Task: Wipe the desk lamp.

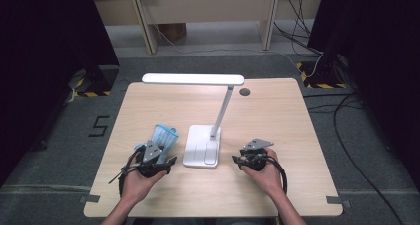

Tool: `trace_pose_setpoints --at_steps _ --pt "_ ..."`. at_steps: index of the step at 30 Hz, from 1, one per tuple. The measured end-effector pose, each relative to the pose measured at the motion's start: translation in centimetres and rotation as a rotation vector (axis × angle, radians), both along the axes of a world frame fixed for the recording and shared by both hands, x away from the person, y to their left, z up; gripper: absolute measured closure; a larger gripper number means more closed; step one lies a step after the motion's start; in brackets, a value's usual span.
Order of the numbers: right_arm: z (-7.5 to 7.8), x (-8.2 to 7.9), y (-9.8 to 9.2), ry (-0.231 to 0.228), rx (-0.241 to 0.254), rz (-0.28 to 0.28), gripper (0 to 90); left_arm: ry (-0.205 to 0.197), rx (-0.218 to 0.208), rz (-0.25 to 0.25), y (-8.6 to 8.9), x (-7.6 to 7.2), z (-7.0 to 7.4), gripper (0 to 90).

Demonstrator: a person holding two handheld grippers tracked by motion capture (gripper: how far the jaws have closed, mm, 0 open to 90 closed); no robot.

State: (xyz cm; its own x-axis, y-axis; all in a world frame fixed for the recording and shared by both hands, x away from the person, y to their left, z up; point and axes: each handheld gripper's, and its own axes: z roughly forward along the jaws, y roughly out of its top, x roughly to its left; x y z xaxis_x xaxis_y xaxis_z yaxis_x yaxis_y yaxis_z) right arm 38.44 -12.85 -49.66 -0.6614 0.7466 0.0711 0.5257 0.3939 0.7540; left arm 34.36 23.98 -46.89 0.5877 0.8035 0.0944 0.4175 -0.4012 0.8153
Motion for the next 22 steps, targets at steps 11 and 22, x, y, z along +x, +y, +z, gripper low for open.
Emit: trace_pose_setpoints --at_steps 11,22 --pt "-0.5 -2.1 -3.2 -0.049 0.031 -0.070 49.6 -0.027 -0.031 0.087 4.4 -3.7 -2.5 25.6" --pt "-1.2 -2.7 -3.9 -0.143 0.076 -0.151 41.0 -0.020 -0.061 0.141 5.5 -3.3 -3.8 24.4"
